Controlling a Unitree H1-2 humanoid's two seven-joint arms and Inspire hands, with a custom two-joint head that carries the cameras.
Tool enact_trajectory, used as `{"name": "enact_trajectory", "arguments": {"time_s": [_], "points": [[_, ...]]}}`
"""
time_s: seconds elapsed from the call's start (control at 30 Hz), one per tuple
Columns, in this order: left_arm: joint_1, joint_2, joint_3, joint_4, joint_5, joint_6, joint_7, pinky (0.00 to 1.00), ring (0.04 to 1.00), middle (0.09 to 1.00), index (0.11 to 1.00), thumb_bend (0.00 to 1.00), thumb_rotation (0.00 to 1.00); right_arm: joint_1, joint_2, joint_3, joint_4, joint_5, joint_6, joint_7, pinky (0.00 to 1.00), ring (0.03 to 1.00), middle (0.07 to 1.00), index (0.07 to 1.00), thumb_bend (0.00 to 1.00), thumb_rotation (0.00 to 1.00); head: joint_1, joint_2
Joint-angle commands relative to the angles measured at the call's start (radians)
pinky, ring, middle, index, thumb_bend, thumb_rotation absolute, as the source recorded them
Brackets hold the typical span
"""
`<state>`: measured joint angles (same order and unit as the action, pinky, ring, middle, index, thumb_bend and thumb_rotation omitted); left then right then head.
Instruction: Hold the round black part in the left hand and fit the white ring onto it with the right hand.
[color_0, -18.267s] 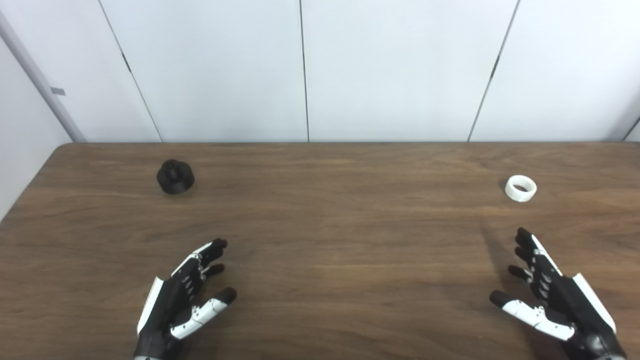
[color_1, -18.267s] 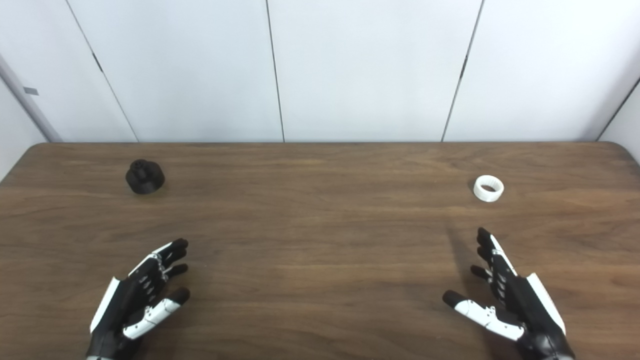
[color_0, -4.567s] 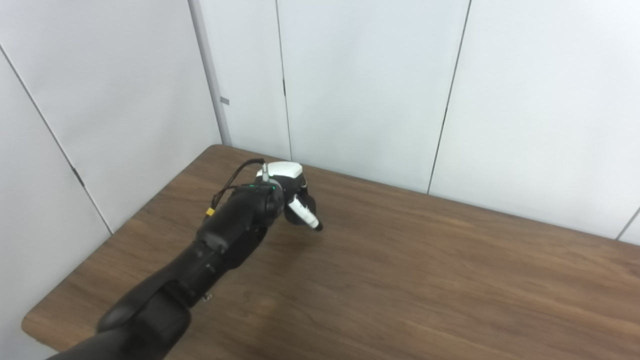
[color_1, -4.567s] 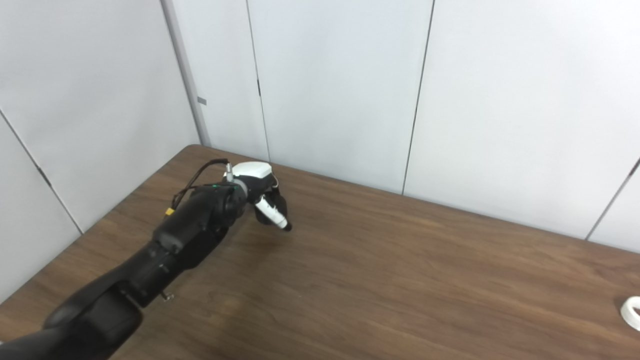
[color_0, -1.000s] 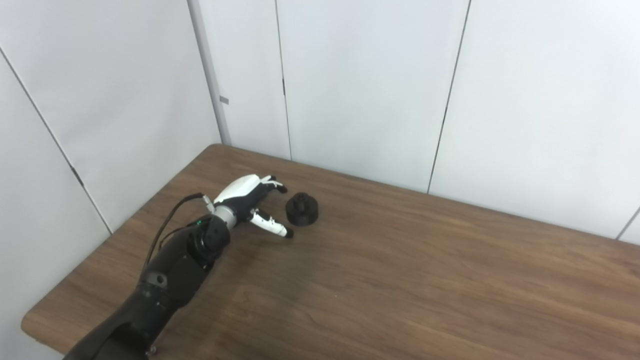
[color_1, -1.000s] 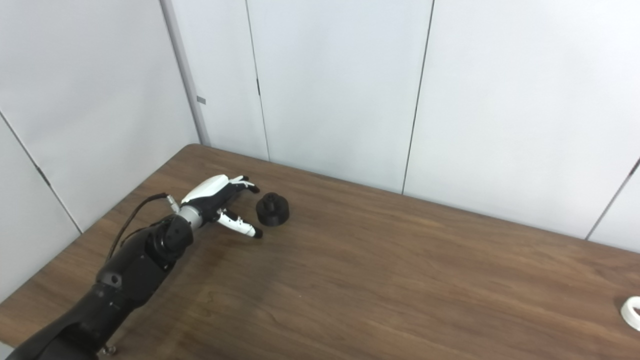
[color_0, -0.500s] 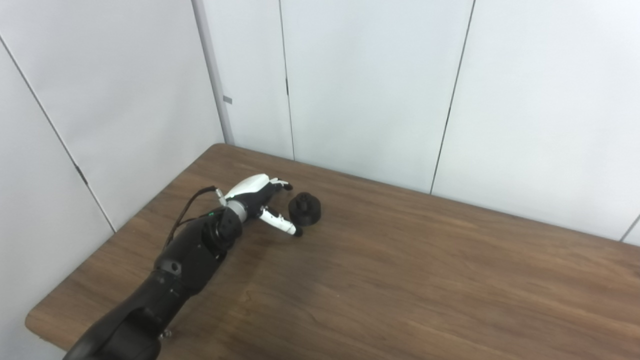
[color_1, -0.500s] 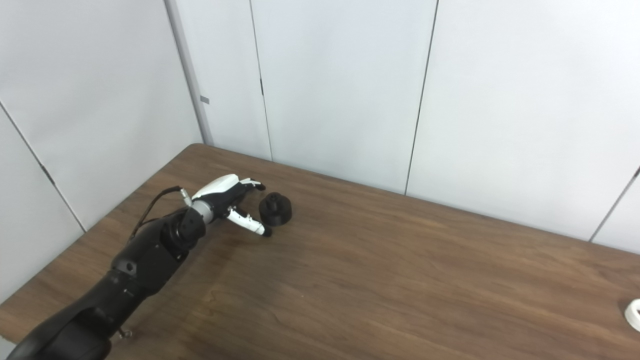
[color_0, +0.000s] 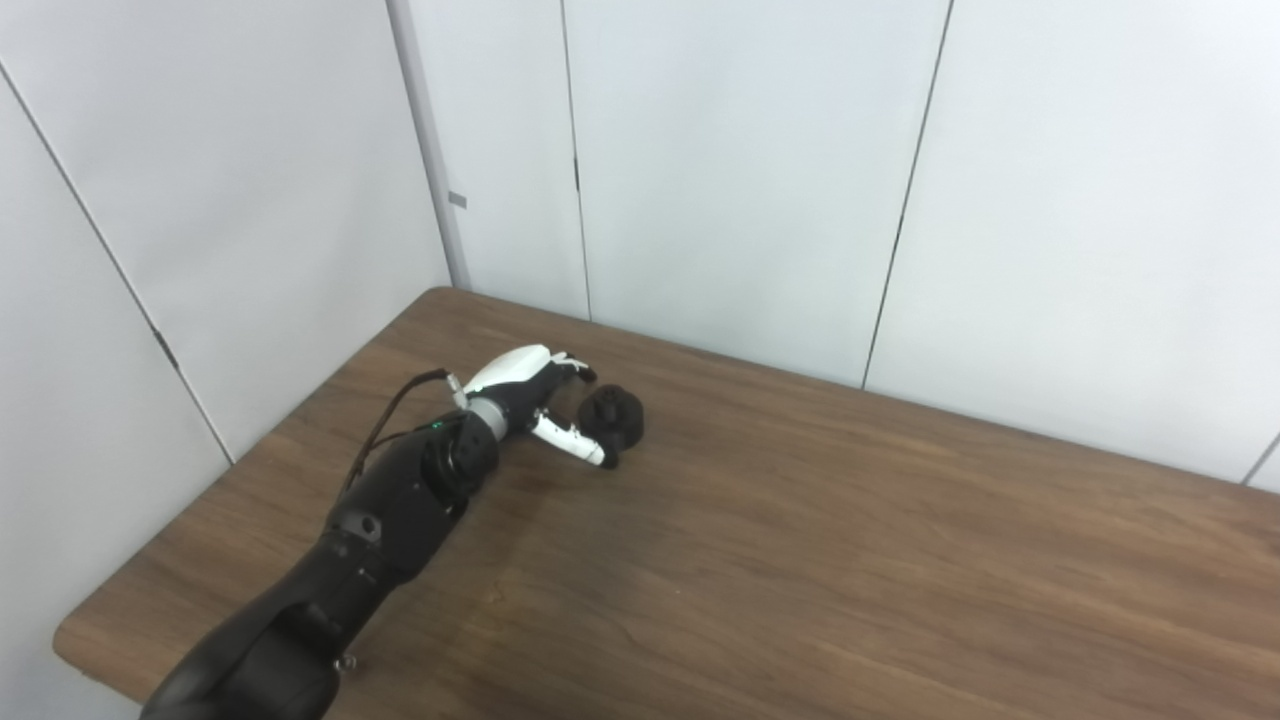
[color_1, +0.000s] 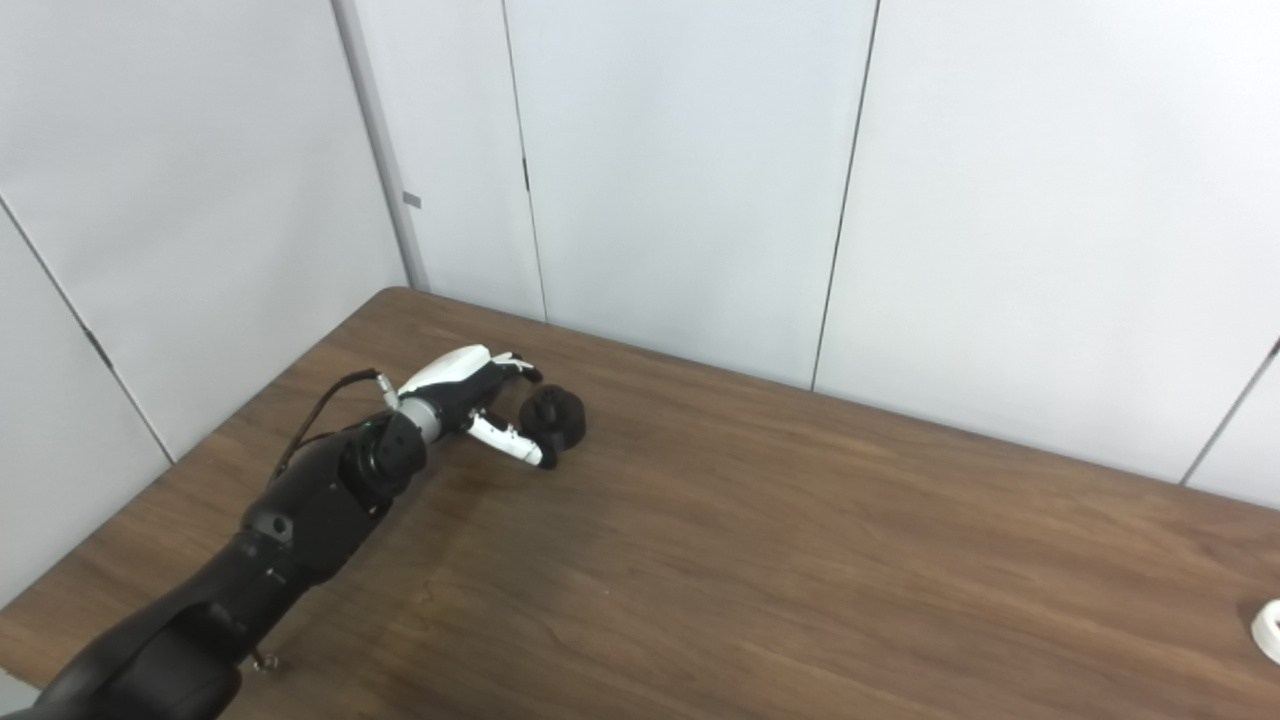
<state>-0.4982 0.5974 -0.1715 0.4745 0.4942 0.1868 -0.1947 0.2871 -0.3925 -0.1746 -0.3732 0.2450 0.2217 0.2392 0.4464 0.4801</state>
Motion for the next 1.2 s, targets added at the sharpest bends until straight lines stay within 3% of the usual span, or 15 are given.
{"name": "enact_trajectory", "arguments": {"time_s": [0.0, 0.47, 0.6, 0.67, 0.73, 0.8, 0.83, 1.17], "points": [[-0.034, 0.004, -0.013, -0.008, 0.001, -0.004, -0.010, 1.00, 1.000, 1.000, 0.858, 1.00, 0.31, 0.005, -0.010, 0.006, -0.012, -0.011, 0.005, 0.004, 1.00, 1.000, 1.000, 1.000, 0.98, 0.58, -0.002, 0.001], [-0.022, 0.004, -0.029, -0.013, -0.007, -0.023, -0.021, 1.00, 1.000, 1.000, 0.826, 1.00, 0.31, 0.007, -0.012, 0.008, -0.016, -0.009, 0.003, 0.007, 1.00, 1.000, 1.000, 1.000, 0.96, 0.57, -0.006, 0.002], [-0.022, 0.014, -0.036, -0.004, -0.005, -0.039, -0.028, 1.00, 1.000, 1.000, 0.703, 1.00, 0.31, 0.006, -0.010, 0.006, -0.017, -0.006, 0.008, 0.005, 1.00, 1.000, 1.000, 1.000, 0.96, 0.57, -0.004, 0.001], [-0.021, 0.023, -0.045, -0.002, -0.003, -0.047, -0.038, 1.00, 1.000, 1.000, 0.646, 0.95, 0.30, 0.006, -0.010, 0.006, -0.013, -0.003, 0.006, 0.007, 1.00, 1.000, 1.000, 1.000, 0.96, 0.56, -0.004, 0.000], [-0.021, 0.032, -0.056, 0.005, 0.004, -0.060, -0.039, 1.00, 1.000, 1.000, 0.597, 0.83, 0.27, 0.005, -0.010, 0.007, -0.012, -0.006, 0.006, 0.005, 1.00, 1.000, 1.000, 1.000, 0.97, 0.57, -0.004, 0.000], [-0.020, 0.037, -0.061, 0.013, 0.005, -0.068, -0.038, 1.00, 1.000, 1.000, 0.512, 0.58, 0.12, 0.006, -0.011, 0.007, -0.014, -0.011, 0.009, 0.002, 1.00, 1.000, 1.000, 1.000, 0.97, 0.57, -0.004, 0.000], [-0.019, 0.038, -0.063, 0.015, 0.005, -0.071, -0.038, 1.00, 1.000, 0.996, 0.501, 0.55, 0.09, 0.007, -0.011, 0.008, -0.016, -0.014, 0.011, 0.000, 1.00, 1.000, 1.000, 1.000, 0.97, 0.57, -0.004, 0.000], [-0.015, 0.043, -0.076, 0.026, 0.015, -0.098, -0.018, 1.00, 1.000, 0.935, 0.481, 0.50, 0.06, 0.007, -0.012, 0.005, -0.015, -0.001, 0.003, 0.011, 1.00, 1.000, 1.000, 1.000, 0.97, 0.57, -0.003, 0.003]]}}
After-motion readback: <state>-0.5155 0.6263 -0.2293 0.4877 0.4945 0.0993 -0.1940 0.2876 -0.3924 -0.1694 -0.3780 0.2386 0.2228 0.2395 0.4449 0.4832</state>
